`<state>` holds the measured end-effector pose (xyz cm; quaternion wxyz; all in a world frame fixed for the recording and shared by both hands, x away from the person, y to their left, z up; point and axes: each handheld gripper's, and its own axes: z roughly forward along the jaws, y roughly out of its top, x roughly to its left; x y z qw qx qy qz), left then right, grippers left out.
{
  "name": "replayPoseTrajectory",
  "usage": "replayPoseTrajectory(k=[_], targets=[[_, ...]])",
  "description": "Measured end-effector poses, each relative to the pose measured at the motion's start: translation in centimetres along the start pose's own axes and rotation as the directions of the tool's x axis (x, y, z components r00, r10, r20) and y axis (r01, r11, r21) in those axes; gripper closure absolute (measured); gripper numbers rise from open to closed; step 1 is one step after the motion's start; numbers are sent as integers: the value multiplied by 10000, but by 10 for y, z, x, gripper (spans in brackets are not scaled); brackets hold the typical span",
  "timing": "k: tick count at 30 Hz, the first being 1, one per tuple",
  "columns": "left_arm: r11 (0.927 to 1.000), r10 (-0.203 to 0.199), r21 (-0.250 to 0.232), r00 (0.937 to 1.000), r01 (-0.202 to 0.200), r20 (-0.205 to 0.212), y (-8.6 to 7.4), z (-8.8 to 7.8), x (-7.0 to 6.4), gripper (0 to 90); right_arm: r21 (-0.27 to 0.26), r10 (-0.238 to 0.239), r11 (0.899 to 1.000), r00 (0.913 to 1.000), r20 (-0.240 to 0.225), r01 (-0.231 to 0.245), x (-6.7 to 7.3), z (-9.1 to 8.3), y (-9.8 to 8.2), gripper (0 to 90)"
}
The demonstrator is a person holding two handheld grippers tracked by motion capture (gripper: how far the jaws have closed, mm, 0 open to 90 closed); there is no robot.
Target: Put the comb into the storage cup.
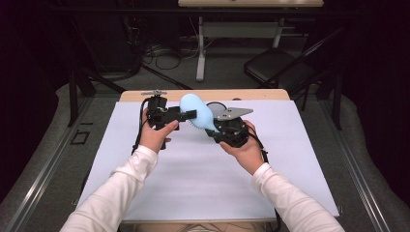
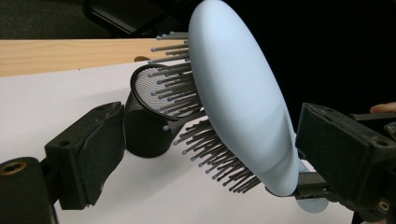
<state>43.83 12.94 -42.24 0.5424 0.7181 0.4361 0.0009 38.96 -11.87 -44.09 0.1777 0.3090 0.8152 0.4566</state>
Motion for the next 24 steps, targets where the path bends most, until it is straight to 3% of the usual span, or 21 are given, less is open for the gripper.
replayPoseTrajectory(k=[24], targets=[[9995,-214,-224,9985,225,496,3,9,-7,140,-227,13,9997,10000,-34,-14,2,-2,4,697]])
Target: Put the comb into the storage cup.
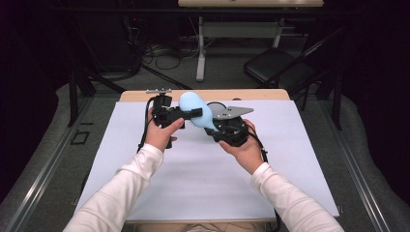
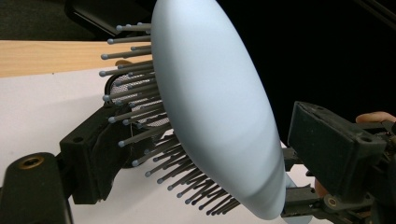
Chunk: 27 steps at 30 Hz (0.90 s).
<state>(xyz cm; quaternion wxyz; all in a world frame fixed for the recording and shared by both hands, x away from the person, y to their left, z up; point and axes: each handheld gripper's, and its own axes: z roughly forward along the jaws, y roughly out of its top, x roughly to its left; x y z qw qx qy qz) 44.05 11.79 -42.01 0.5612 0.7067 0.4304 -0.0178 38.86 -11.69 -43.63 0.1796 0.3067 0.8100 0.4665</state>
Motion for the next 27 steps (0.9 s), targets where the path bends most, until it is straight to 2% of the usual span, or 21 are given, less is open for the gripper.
replayPoseTrajectory(k=[5,9,18,27], targets=[[9996,-120,-249,9999,123,107,1,0,-1,148,-53,-33,10000,10000,-8,33,1,0,2,697],[9994,-66,-341,9998,71,171,3,0,-1,151,-83,-29,10000,10000,-10,29,1,0,3,697],[9987,-381,-332,9982,396,461,4,2,0,161,-153,-34,9999,10000,43,35,0,0,3,697],[9983,-415,-387,9973,439,610,5,2,1,224,-204,-85,9998,10000,44,86,1,0,3,697]])
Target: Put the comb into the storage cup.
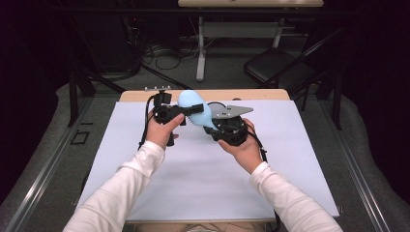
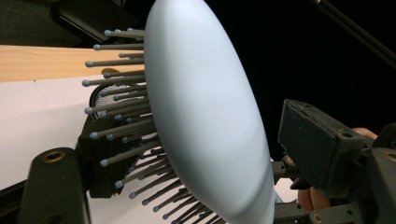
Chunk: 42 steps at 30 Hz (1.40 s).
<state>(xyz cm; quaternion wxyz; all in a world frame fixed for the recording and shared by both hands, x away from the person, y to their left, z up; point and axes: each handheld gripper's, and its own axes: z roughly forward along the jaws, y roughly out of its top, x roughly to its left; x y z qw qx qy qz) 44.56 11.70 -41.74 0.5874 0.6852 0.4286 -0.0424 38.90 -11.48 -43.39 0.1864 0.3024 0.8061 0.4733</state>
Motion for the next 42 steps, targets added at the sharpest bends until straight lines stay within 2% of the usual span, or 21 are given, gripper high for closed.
replayPoseTrajectory(k=[4,8,11,18,26,34,42], targets=[[9998,-171,-58,9998,172,139,0,-1,0,241,-27,-40,10000,10000,27,40,1,0,0,697],[9996,-171,-231,9999,171,3,0,-2,-1,270,-82,-39,10000,10000,23,39,1,0,0,697],[9994,-305,-161,9995,306,86,0,-2,0,286,-93,-28,10000,10000,17,28,1,0,0,697],[9989,-469,-49,9989,469,-29,-1,-2,1,331,-84,-19,10000,10000,17,19,1,1,-3,697],[9947,-1011,214,9949,1009,45,-1,-1,2,336,7,-23,10000,10000,2,23,1,3,-6,697],[9924,-1214,230,9925,1210,144,-1,-2,3,366,110,-17,9999,10000,-16,18,1,6,-10,698],[9880,-1524,260,9883,1522,57,-2,-2,3,407,215,-67,9997,10000,43,66,1,8,-12,698]])
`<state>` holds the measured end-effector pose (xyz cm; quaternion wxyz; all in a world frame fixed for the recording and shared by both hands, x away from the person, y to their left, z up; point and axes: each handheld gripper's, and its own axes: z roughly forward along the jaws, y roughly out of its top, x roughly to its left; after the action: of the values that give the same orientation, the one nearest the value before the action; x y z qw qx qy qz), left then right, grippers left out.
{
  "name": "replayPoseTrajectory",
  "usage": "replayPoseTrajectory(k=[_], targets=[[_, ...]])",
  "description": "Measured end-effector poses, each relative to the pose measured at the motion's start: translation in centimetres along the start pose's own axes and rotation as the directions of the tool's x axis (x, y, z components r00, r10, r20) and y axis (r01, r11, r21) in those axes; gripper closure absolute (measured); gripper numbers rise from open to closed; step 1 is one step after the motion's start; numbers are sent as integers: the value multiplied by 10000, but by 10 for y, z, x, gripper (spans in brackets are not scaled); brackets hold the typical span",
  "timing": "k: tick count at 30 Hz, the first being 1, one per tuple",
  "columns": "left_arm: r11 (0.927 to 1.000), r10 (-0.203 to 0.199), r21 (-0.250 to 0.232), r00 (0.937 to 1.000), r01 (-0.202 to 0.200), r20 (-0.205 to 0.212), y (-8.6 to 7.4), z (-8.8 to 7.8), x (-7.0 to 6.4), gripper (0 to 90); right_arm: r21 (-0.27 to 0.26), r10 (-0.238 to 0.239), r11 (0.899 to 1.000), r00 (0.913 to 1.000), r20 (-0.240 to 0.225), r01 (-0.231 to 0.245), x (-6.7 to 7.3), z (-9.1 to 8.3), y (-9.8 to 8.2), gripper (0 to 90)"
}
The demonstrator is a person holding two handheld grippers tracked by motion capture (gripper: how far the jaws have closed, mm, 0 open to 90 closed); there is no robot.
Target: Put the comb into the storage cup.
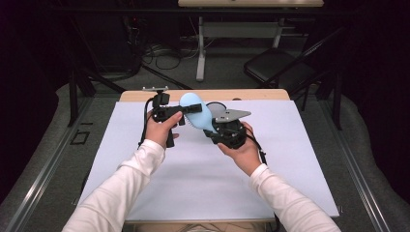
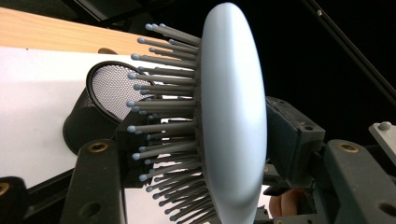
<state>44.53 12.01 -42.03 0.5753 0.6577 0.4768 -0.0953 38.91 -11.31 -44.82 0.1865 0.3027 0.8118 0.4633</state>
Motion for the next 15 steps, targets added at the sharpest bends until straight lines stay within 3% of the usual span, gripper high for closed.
replayPoseTrajectory(k=[15], targets=[[9995,-300,-76,9990,302,330,0,-1,-1,469,55,167,9998,9998,-94,-166,-1,1,-2,698]])
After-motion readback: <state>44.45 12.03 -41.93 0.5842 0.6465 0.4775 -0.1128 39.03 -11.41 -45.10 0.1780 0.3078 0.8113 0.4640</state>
